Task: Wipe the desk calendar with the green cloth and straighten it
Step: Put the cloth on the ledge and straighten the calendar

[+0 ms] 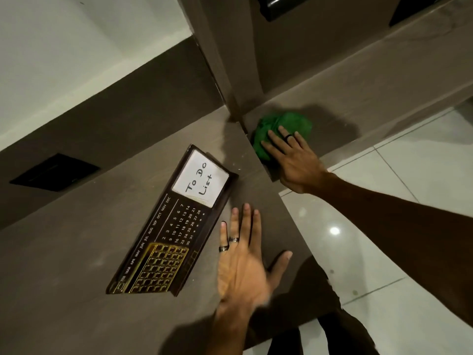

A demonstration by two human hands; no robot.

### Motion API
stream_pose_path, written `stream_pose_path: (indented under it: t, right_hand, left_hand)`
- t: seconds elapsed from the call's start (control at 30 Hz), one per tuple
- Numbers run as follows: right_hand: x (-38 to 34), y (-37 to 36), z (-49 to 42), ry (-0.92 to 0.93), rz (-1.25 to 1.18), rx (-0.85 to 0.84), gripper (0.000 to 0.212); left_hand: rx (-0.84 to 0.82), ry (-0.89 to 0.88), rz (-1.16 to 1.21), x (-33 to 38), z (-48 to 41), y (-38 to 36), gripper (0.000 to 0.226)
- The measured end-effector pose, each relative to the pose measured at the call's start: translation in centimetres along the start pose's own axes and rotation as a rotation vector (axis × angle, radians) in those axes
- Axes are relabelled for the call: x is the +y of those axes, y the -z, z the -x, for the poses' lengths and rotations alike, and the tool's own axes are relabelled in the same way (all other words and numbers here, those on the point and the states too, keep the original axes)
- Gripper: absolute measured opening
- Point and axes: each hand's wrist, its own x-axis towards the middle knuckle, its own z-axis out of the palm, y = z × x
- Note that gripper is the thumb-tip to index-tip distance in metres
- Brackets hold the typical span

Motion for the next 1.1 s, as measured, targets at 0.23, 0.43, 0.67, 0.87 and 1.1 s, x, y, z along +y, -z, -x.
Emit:
stream_pose_path:
  t: [0.23,0.43,0.67,0.87,1.1]
  right_hand:
    - [-1.1,4.1,-0.3,-0.080,-0.632,0.173,0.067]
    - [-6.1,7.2,0.1,0.141,-0.844,-0.030,0.078]
    - [-8.5,6.4,1.2,0.192,-0.759,-0.020,0.073]
    - [-10.9,5.7,3.1,0.044,-0.745,0.038,0.060]
    - [-15.2,4.0,4.9,-0.137,-0.677,0.088,0.060]
  left_hand:
    - [-0.019,0.012,-0.002,0.0,-0.3,0.5,0.098]
    - [0.010,0.003,0.018,0.0,-0.1,0.2,0.097]
    - [0.127,-0.015,-0.024,-0.6,1.9,1.5,0.086]
    - [0.398,0.221,-0.091,-7.3,6.7,4.6,0.126]
    - [0.381,0.344,-0.173,-15.5,9.5,7.6,0.123]
